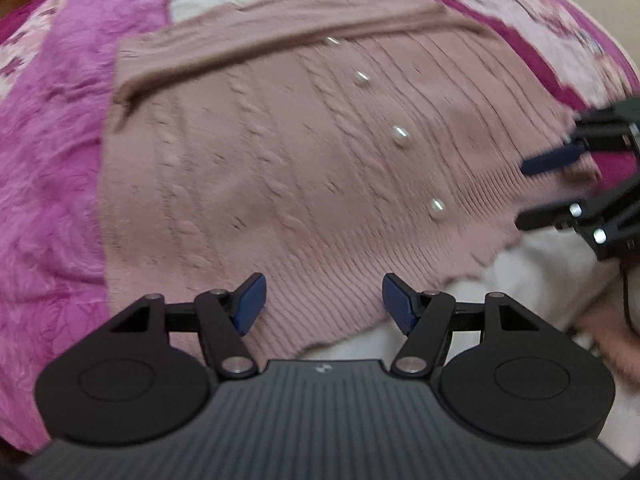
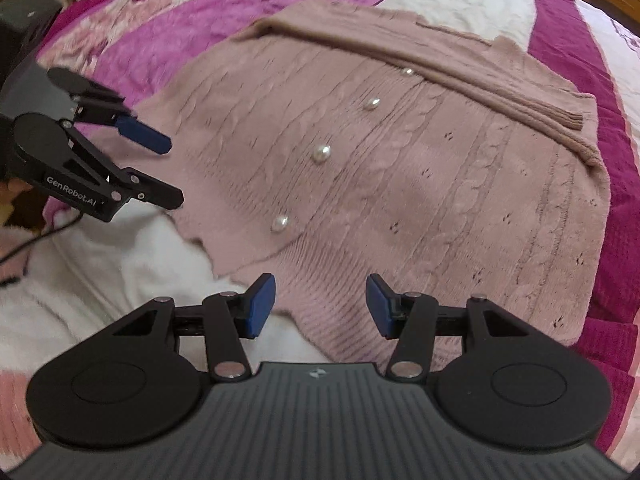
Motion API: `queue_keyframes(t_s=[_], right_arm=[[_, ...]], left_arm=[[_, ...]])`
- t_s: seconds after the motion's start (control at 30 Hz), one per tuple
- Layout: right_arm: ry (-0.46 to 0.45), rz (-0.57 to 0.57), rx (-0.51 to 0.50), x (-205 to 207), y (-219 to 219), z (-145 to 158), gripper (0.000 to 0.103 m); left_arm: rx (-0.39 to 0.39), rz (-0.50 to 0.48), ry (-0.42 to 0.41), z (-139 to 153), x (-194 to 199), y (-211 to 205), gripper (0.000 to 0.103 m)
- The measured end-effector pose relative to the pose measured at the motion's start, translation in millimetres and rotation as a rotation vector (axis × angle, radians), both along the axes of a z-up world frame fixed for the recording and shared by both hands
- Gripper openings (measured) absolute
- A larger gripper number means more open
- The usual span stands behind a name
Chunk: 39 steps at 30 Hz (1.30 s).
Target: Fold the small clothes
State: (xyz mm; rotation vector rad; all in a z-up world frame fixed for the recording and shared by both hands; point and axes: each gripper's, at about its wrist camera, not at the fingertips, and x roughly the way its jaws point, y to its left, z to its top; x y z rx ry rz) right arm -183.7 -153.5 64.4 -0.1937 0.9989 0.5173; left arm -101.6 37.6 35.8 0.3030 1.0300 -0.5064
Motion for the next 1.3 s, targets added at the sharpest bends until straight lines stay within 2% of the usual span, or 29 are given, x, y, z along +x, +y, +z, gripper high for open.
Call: queue_keyframes(t_s=[0.07,0.13,0.27,0.37,0.43,0.6,0.77,0.8,0.83,0.87,0.93,1.0,1.2,1.3], right_arm=[[0.012,0.021,-0.019,-2.1,2.5,-4.2,0.058],[0.027,0.042,-0.043,-4.0,5.8,-10.5,0.058],[0.038,0.059,-0.078,-6.0,11.2,-19.9,0.058],[0.035,0.068,-0.110,-6.2,14.2,-22.4,0.065],[0.036,0.089,-0.134,-6.9,15.5,-22.6,0.066],[0.017,0.153,-0.197,-10.9,21.5,-21.6,0.066],[-0.036,0.101,-0.219,-2.9,27.9,-39.7,0.066],[-0.053,0.096,-0.223,-2.8,28.8,-42.7,0.062],[-0.068,0.094,-0.233,-2.8,30.0,-45.5,0.052],[-0.083,0.091,-0.238,-3.5,31.2,-46.7,0.047],[-0.103,0.083,-0.230,-4.4,30.8,-46.4,0.020],[-0.110,0.053,-0.193,-3.0,25.8,-42.8,0.011],[-0.155,-0.080,-0.045,0.6,5.2,-22.2,0.006],[-0.182,-0.115,0.010,1.1,-1.2,-9.6,0.006]], left_arm=[[0.023,-0.066,0.020,-5.9,-4.0,-5.3,0.066],[0.072,-0.118,0.006,-12.4,-8.0,-10.9,0.066],[0.145,-0.174,-0.006,-25.2,-9.4,-19.9,0.067],[0.183,-0.216,-0.026,-28.9,-13.4,-25.7,0.067],[0.175,-0.216,-0.024,-26.9,-13.7,-24.9,0.066],[0.099,-0.190,0.013,-20.0,-12.4,-16.7,0.066],[0.088,-0.177,0.002,-22.3,-14.0,-17.8,0.066],[0.087,-0.176,0.001,-21.6,-14.7,-17.4,0.066],[0.086,-0.176,-0.001,-21.1,-14.4,-17.4,0.066],[0.084,-0.177,-0.003,-20.8,-14.7,-17.2,0.066],[0.082,-0.180,-0.007,-20.1,-14.6,-17.2,0.066],[0.076,-0.180,-0.012,-19.4,-15.6,-16.1,0.066],[0.023,-0.193,-0.011,-18.6,-15.5,-20.3,0.066],[0.037,-0.218,-0.017,-22.1,-15.4,-26.9,0.066]])
